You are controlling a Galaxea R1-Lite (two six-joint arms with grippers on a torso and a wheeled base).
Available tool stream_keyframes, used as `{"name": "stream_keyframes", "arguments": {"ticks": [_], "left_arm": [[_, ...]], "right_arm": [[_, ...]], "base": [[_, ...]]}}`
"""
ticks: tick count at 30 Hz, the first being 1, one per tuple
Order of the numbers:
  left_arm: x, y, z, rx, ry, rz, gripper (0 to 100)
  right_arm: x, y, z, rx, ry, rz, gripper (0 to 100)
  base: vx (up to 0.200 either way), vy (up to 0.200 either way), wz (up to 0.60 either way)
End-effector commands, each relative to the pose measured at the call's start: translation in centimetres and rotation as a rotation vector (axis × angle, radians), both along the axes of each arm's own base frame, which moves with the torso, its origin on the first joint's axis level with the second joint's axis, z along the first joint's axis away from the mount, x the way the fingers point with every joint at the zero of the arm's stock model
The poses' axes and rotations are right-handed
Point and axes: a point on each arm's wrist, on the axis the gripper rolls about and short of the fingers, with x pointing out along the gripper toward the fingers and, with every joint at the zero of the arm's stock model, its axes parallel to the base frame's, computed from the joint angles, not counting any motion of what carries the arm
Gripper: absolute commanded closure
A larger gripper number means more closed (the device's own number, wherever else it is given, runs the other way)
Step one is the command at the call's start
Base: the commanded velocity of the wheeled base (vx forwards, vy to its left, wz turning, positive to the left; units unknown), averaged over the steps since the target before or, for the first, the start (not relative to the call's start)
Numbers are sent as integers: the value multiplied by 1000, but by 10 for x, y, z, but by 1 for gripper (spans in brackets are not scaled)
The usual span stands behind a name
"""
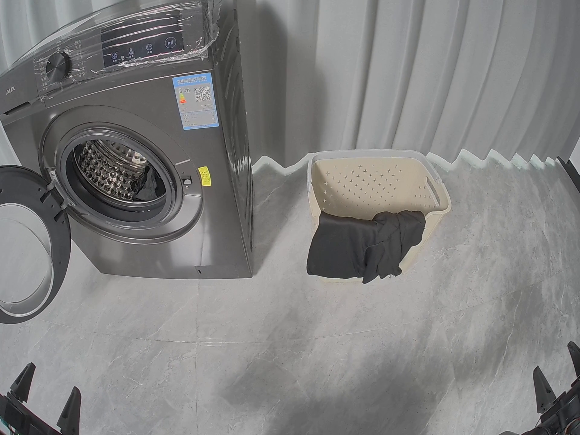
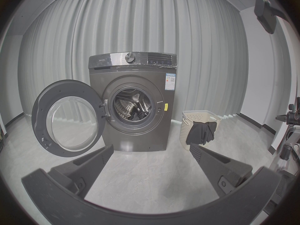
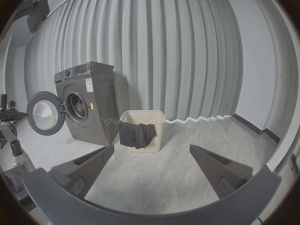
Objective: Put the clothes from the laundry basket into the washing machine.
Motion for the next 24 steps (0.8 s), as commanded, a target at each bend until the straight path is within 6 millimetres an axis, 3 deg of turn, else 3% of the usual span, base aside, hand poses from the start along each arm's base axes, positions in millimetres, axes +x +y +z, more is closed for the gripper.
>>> {"name": "stream_keyframes", "arguments": {"ticks": [1,14,20,24], "left_arm": [[0,0,-4,-5,0,0,0],[0,0,-4,-5,0,5,0],[0,0,-4,-5,-2,5,0],[0,0,-4,-4,-3,5,0]], "right_arm": [[0,0,-4,0,0,0,0],[0,0,-4,0,0,0,0],[0,0,-4,0,0,1,0],[0,0,-4,0,0,0,0]], "base": [[0,-200,0],[0,-200,0],[0,0,0],[0,-200,0]]}}
